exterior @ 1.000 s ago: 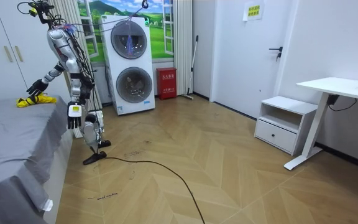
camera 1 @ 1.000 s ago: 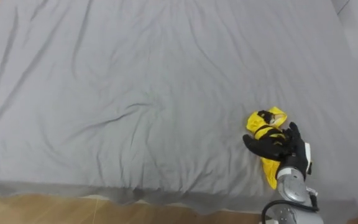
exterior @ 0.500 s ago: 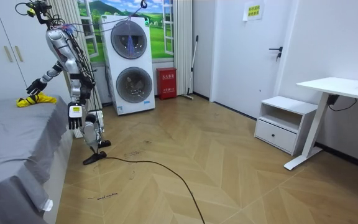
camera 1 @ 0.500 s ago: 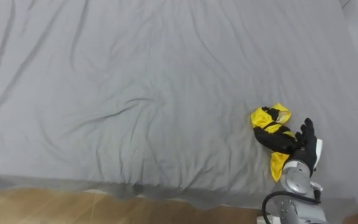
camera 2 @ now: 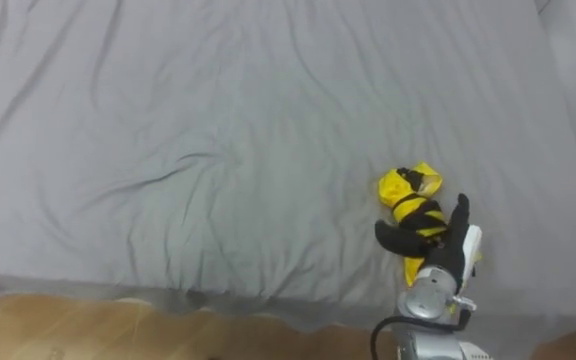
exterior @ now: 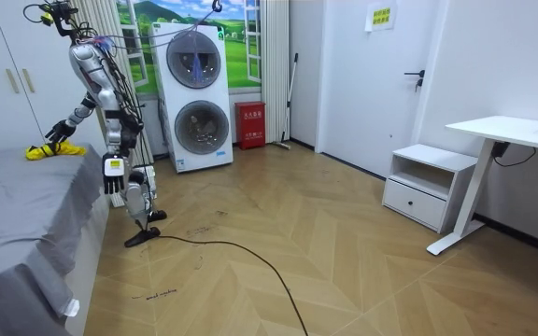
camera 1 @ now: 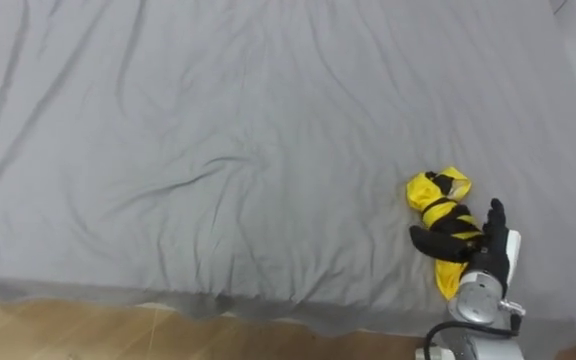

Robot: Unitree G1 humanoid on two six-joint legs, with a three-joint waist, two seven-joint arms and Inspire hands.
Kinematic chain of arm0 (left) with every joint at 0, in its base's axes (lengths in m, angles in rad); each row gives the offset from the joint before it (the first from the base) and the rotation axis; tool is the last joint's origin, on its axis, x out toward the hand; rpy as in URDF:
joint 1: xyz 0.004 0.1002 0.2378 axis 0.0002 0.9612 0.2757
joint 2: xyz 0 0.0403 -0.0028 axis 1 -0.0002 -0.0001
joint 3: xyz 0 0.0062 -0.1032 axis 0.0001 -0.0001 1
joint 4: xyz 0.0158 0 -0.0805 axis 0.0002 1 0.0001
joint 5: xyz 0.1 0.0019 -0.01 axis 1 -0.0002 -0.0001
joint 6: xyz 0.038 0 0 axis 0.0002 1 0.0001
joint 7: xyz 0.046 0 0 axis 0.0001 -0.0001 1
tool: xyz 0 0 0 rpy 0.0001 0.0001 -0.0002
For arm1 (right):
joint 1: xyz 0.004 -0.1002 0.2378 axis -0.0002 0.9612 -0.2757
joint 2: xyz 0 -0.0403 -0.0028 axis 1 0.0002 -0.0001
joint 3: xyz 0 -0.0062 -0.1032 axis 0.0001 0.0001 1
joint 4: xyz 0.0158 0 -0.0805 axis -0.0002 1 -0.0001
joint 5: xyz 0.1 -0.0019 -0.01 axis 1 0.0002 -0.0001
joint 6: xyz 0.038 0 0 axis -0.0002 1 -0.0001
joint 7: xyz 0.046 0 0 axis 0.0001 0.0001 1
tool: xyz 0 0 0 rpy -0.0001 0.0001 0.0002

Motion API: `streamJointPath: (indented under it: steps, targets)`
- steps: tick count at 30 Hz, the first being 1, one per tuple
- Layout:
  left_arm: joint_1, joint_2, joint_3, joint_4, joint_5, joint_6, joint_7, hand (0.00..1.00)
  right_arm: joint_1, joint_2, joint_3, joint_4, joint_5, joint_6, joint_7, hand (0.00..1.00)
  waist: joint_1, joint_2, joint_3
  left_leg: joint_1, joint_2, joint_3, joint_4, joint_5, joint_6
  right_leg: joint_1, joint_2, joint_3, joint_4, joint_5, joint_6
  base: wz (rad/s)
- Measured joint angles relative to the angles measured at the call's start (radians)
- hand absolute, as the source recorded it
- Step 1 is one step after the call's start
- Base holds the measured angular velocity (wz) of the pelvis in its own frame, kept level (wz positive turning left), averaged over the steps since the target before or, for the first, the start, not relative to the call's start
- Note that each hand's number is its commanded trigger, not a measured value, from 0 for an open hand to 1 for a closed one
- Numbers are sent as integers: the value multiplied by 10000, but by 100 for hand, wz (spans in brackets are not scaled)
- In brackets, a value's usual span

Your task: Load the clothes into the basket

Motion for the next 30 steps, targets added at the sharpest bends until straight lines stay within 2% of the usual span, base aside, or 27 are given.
streamJointPath:
  steps: [3, 11, 12, 13, 14, 15, 18, 22, 26, 30]
  targets:
    - [-9, 39, -385, -52, -68, 8, 52, 0, -14, -180, 336, 811, -65, -5, 2, 0, -15, 101, -61, 3, -12, -98, 26, 0, 0, 61, 4, -62, -22, 0, 0, 8]
    - [-37, 65, -669, -166, -76, 150, 254, 0, -531, -247, 337, 2625, 57, 164, 4, 0, 32, 160, -38, -37, -91, -375, -213, 224, -43, -65, -11, -257, -18, 2, -7, 8]
    - [-73, 73, -797, -171, -81, 150, 267, 0, -666, -271, 339, 2842, 55, 185, 7, 6, 50, 162, -29, -90, -95, -393, -218, 245, -45, -113, -9, -259, -13, 4, -13, 0]
    - [-97, 75, -800, -170, -79, 152, 269, 0, -720, -295, 338, 2901, 61, 231, 10, 15, 65, 162, -28, -130, -96, -403, -216, 256, -44, -115, -6, -263, -14, 8, -20, 4]
    - [-174, 90, -800, -164, -78, 160, 281, 0, -800, -346, 326, 3009, 76, 248, 14, 76, 121, 157, 2, -189, -97, -416, -217, 281, -41, -160, 0, -268, -25, 15, -32, 0]
    - [-224, 97, -804, -165, -77, 171, 283, 0, -893, -375, 317, 3170, 78, 269, 14, 100, 212, 127, 24, -225, -97, -415, -224, 288, -44, -217, 1, -263, -24, 20, -39, 0]
    - [-286, 97, -805, -169, -80, 198, 284, 0, -986, -395, 309, 3227, 98, 463, 1, 100, 297, 81, 58, -310, -105, -428, -232, 289, -44, -278, 3, -272, -52, 20, -39, 1]
    - [-308, 183, -826, -251, -75, 202, 286, 0, -1077, -582, 319, 3366, 97, 470, -37, 100, 290, 20, 114, -398, -115, -461, -220, 289, -45, -304, 10, -287, -117, 20, -39, 0]
    - [-351, 282, -1025, -322, -169, 204, 255, 0, -1080, -807, 352, 3474, 116, 469, 19, 100, 292, 18, 120, -612, -102, -451, -189, 290, -49, -470, 26, -317, -144, 36, -57, 0]
    - [-351, 300, -1018, -247, -269, 201, 242, 0, -1053, -792, 400, 3523, 118, 599, 247, 100, 302, 26, 121, -604, -101, -442, -212, 291, -53, -473, 30, -306, -153, 36, -57, 0]
